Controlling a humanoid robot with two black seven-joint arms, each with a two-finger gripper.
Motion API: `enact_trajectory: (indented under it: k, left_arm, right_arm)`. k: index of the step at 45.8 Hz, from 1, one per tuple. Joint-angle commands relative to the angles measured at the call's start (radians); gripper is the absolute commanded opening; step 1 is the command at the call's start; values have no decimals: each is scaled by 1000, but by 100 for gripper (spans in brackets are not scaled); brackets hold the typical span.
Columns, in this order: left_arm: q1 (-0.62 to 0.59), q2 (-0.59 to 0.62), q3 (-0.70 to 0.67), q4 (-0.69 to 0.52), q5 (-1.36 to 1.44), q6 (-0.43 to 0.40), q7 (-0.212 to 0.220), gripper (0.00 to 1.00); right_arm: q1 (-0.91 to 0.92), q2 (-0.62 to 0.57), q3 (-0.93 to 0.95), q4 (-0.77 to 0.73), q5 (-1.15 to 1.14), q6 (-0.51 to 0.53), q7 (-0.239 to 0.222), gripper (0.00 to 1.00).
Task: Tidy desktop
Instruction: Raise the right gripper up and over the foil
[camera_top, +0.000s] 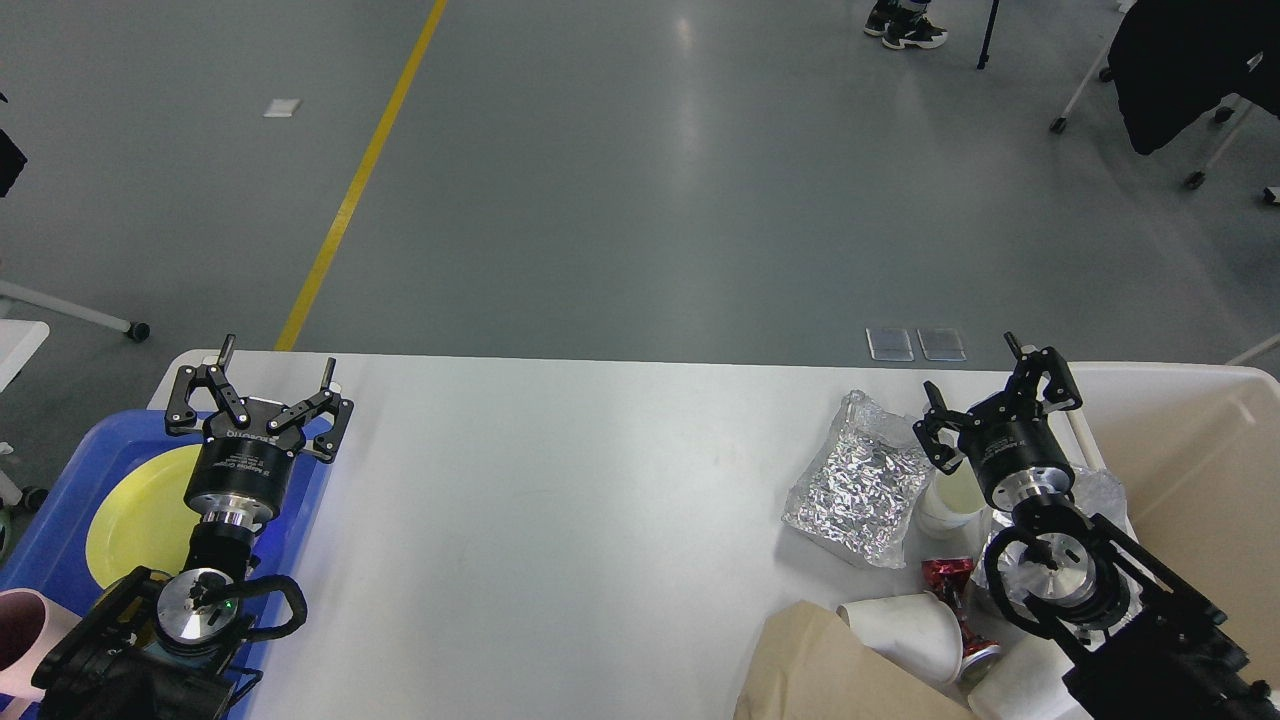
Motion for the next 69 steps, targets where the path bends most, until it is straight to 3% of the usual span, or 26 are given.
enact_trajectory:
  k: [1, 29, 41, 47, 56, 65, 69]
  left_arm:
    - [0, 0, 1, 0, 0, 0, 0, 96]
    - [-2, 0, 1, 2, 0, 0, 0, 96]
    - [-2, 0, 1, 0, 0, 0, 0, 96]
    - [-2, 0, 1, 0, 0, 0, 0, 96]
    - [-2, 0, 1, 0, 0, 0, 0, 96]
    - [-2, 0, 1, 0, 0, 0, 0, 96]
    - [-2, 0, 1, 0, 0, 0, 0, 96]
  right_arm:
    - [1, 26, -3, 0, -1, -5, 1, 100]
    - [38, 26, -21, 47, 1, 50, 1, 100]
    - [116, -115, -196, 43, 5, 150, 7, 100]
    - [249, -243, -460, 41, 7, 162, 7, 100]
    - [588, -361, -1027, 41, 10, 159, 7, 100]
    - [957, -356, -1605, 46, 15, 161, 7, 100]
    - [1140, -280, -1882, 57, 34, 181, 4, 100]
